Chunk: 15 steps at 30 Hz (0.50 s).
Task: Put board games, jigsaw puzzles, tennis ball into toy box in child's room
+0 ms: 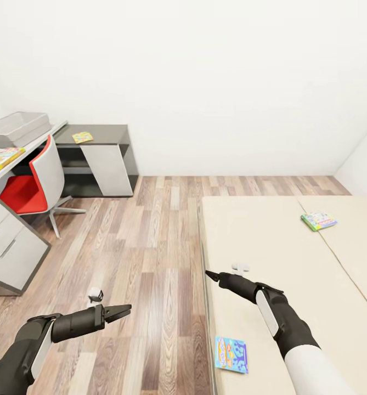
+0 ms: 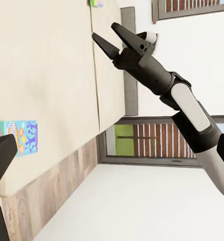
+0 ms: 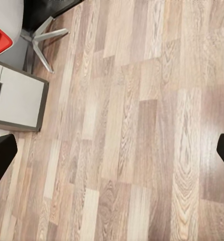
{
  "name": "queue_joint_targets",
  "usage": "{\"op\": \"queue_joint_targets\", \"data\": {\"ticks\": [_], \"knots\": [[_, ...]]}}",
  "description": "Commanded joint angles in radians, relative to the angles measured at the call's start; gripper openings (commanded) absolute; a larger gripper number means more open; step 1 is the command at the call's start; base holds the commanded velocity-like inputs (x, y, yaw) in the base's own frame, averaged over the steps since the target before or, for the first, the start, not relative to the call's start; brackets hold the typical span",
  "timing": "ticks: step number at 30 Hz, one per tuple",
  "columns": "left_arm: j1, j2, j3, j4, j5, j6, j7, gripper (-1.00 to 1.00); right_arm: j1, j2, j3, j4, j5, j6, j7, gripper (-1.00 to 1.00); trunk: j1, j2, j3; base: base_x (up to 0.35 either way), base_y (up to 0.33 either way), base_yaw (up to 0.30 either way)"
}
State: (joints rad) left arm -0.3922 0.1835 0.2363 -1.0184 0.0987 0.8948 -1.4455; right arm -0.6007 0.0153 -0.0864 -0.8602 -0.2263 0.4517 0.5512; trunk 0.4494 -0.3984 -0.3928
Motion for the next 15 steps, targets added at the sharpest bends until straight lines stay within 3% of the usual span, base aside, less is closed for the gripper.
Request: {"op": "queue_joint_targets", "data": {"ticks": [1,15], "knots": [[0.0,0.0,0.0,0.0,0.001,0.01,-0.003,1.0,-0.001,0.001,-0.004,0.0,-0.006,0.008,0.003,1.0,0.001,-0.002,0.0,0.0,0.0,0.0],[0.0,0.0,0.0,0.0,0.001,0.01,-0.003,1.0,-0.001,0.001,-0.004,0.0,-0.005,0.008,0.003,1.0,0.001,-0.002,0.023,0.0,0.0,0.018]]}}
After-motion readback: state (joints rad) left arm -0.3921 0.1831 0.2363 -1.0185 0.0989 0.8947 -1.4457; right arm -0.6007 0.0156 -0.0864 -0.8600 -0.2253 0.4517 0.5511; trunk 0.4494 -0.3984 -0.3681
